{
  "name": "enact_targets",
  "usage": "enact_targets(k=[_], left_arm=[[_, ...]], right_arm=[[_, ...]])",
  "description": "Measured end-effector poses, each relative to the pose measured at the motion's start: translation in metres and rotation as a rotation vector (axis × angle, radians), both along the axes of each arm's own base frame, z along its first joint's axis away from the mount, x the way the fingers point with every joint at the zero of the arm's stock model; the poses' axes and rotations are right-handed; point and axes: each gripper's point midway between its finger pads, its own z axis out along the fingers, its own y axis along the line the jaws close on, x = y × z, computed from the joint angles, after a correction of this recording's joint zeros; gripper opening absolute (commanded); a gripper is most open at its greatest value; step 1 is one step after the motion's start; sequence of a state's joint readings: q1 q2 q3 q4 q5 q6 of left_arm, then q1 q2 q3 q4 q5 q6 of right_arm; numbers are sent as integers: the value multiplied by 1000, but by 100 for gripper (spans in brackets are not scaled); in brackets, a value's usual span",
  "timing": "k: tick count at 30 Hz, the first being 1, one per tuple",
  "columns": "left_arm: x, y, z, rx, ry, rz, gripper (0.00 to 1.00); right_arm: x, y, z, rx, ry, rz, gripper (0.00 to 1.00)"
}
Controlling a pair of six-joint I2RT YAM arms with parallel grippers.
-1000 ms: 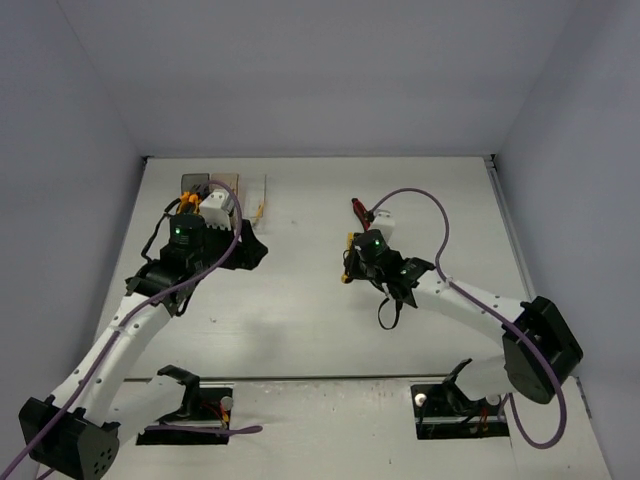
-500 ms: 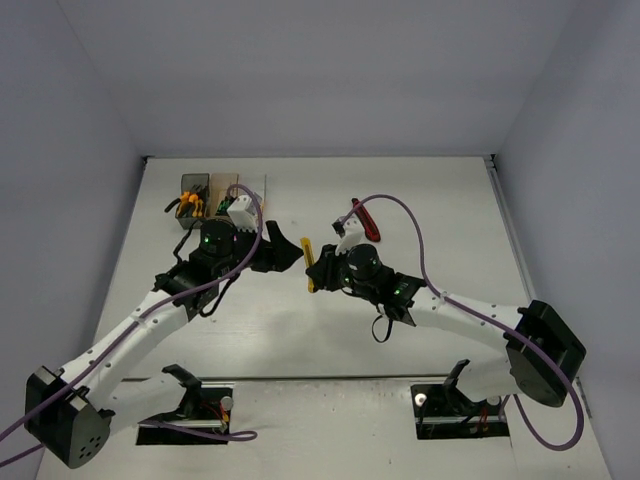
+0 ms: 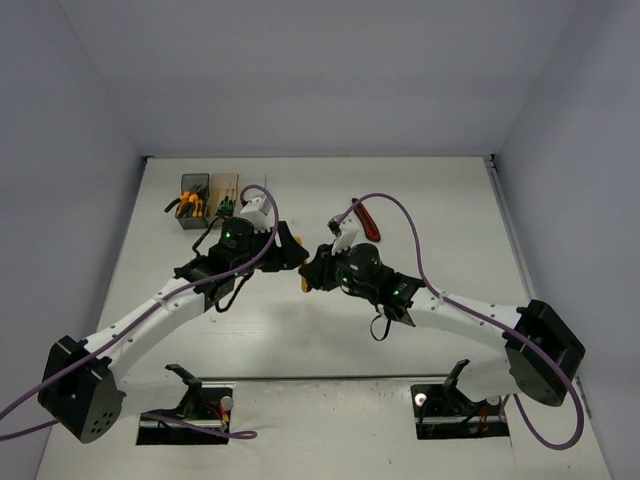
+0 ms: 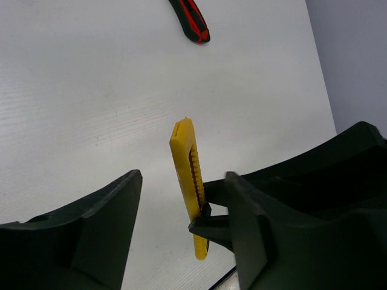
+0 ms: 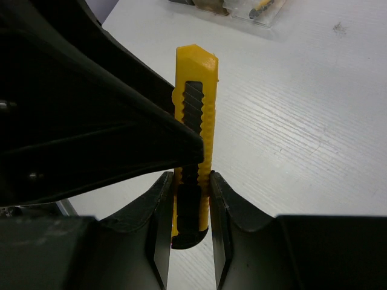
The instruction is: Sort the tools into containers
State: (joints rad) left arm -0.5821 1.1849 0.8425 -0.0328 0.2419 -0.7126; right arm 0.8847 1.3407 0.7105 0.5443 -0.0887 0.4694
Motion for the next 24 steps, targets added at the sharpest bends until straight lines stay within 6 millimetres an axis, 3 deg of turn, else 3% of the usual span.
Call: enact_targets(k=[4,8,11,12,15,19,24], left_arm=[[2,-5,-12,8,32,3,24],[2,-10,-11,-6,32,2,1],[3,-11,-9,-12,29,4,0],[4,-11,-9,-12,27,6,0],[6,-10,-10,4,26,13,0],[23,-5,-5,57,19,28,0],[75,27,12,135,4,99,0]], right_arm=[[0,2,3,11,-6,5,0],[1,3,-1,8,-5,5,3],[2,4,-1,9,-5,4,18],[3,4,-1,10,-7,4,32],[3,4,-1,6,-14,7,48],[5,2,-2,-8,-27,3,53],[14,-15,-1,-44,-46,-38,53]])
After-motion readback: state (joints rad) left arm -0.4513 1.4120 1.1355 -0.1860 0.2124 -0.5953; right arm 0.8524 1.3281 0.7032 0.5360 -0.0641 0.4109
